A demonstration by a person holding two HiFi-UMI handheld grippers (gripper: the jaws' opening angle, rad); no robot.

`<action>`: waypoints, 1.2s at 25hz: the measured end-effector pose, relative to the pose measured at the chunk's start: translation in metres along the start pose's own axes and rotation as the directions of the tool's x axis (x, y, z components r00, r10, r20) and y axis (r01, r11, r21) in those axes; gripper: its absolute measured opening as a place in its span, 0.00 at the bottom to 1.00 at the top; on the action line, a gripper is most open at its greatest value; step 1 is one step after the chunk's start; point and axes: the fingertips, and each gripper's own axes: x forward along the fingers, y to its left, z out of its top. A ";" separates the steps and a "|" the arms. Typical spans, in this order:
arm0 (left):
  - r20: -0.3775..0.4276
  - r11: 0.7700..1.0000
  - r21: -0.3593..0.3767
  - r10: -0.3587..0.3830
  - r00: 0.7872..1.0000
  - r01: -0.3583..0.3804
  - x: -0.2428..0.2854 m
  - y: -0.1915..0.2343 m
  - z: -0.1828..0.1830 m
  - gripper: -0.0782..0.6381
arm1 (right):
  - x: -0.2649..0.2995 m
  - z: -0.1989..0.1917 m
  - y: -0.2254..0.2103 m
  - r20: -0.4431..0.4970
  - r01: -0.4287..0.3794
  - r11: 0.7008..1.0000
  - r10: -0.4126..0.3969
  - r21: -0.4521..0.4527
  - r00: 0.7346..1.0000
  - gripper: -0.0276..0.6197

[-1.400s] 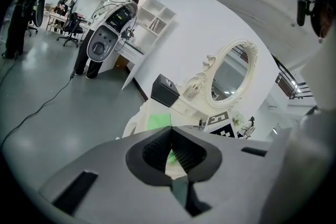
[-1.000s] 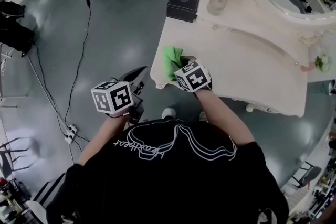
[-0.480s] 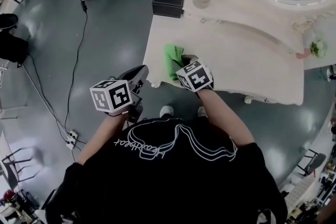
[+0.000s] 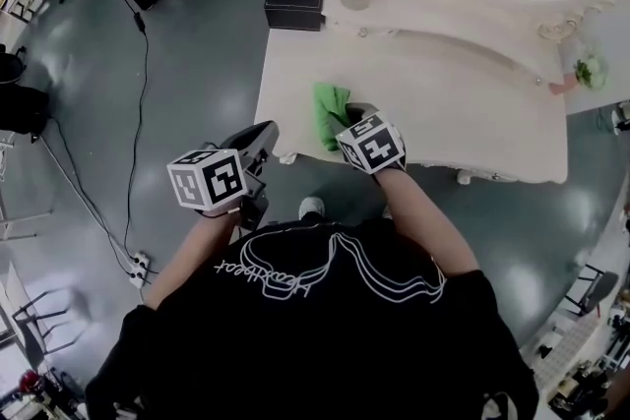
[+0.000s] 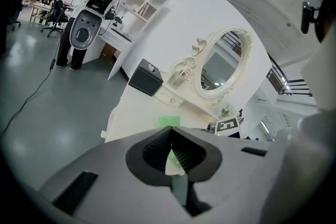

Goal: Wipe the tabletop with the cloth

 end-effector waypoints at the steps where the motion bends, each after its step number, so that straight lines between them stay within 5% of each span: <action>1: -0.002 1.000 0.000 -0.001 1.000 0.001 0.001 -0.002 0.000 0.12 | -0.002 -0.002 -0.002 0.001 0.001 1.000 -0.001 0.005 1.000 0.13; 30: -0.015 1.000 0.002 -0.004 1.000 0.004 0.073 -0.095 -0.029 0.11 | -0.079 -0.072 -0.091 -0.025 0.031 1.000 -0.031 0.001 0.999 0.13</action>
